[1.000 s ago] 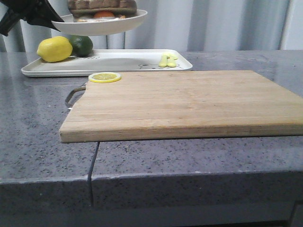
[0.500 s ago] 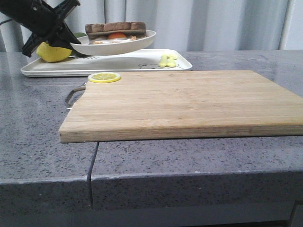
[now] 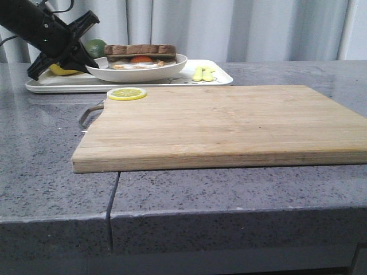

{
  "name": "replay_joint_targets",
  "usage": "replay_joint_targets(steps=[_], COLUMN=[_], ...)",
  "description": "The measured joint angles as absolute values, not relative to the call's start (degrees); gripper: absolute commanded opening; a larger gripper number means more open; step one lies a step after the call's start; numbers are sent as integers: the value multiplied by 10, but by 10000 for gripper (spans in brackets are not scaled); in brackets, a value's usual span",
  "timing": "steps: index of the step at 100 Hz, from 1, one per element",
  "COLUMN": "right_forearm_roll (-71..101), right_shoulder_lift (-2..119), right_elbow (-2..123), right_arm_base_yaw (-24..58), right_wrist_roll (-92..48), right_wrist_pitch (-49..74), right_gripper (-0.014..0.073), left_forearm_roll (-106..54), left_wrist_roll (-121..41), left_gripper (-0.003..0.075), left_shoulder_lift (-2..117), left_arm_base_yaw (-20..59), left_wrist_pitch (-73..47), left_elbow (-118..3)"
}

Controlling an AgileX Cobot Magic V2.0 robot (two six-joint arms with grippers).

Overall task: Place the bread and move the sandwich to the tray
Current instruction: 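Lower the plate onto the white tray beside the lemons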

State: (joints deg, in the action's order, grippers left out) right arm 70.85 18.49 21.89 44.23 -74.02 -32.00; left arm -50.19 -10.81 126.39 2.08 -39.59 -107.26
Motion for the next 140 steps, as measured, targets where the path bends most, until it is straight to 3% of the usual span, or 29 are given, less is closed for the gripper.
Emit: replay_joint_targets(steps=[81, 93, 117, 140], right_forearm_roll=[711, 712, 712, 712], right_shoulder_lift=[185, 185, 185, 185], right_elbow=[219, 219, 219, 219], right_arm_base_yaw=[442, 442, 442, 442], right_wrist_roll=[-740, -740, -740, -740], right_wrist_pitch=[-320, -320, -320, -321], right_gripper=[269, 269, 269, 269], left_forearm_roll=[-478, -478, -485, -485], left_wrist_roll=[-105, -102, -100, -99], left_gripper=[-12, 50, 281, 308], left_shoulder_lift=[1264, 1264, 1264, 1264], left_arm_base_yaw=[23, 23, 23, 23], left_wrist_pitch=[-392, -392, -384, -384], left_elbow=[-1073, -1073, -1074, -1074])
